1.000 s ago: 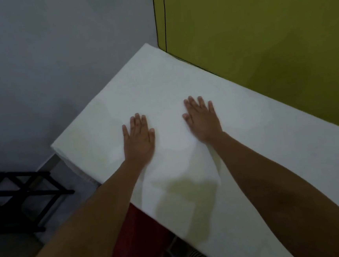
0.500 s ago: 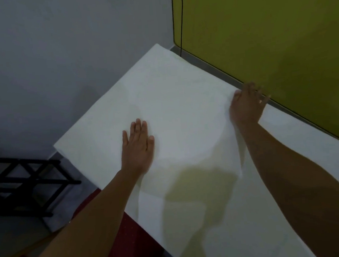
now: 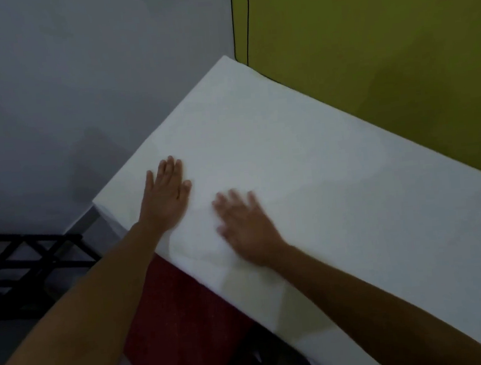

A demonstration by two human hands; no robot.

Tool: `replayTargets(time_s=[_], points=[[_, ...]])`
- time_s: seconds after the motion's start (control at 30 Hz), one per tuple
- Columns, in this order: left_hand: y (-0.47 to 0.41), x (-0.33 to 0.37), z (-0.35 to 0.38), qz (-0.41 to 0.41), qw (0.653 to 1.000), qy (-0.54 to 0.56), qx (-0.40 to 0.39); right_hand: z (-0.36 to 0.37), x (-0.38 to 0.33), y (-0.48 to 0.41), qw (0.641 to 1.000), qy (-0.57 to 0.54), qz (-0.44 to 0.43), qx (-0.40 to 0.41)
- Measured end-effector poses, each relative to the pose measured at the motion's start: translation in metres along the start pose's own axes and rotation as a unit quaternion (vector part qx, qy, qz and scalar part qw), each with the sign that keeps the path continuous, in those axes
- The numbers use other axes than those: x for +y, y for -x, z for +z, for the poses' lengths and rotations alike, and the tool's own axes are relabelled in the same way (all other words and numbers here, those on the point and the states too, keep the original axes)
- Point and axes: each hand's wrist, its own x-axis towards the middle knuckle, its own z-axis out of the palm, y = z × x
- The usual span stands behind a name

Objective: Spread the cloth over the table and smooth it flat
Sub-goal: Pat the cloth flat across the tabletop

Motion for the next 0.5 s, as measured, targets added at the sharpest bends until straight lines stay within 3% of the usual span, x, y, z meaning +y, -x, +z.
replayTargets(time_s=[0.13,0.2,0.37,0.5], points=[[0.019,-0.024,-0.007,0.02,1.0,-0.009,0.021,-0.015,0.061,-0.007,0.961,-0.004,0.274,0.036],[0.025,-0.045,-0.011,0.028,0.999,-0.016,0.019,-0.015,0.058,-0.006,0.949,0.002,0.313,0.02],[0.028,-0.074,-0.016,0.069,0.997,-0.026,-0.008,0.017,-0.065,-0.009,0.99,0.024,0.139,0.0],[0.029,-0.076,-0.016,0.082,0.996,-0.025,-0.008,0.031,-0.126,0.009,0.998,0.021,0.02,-0.051]])
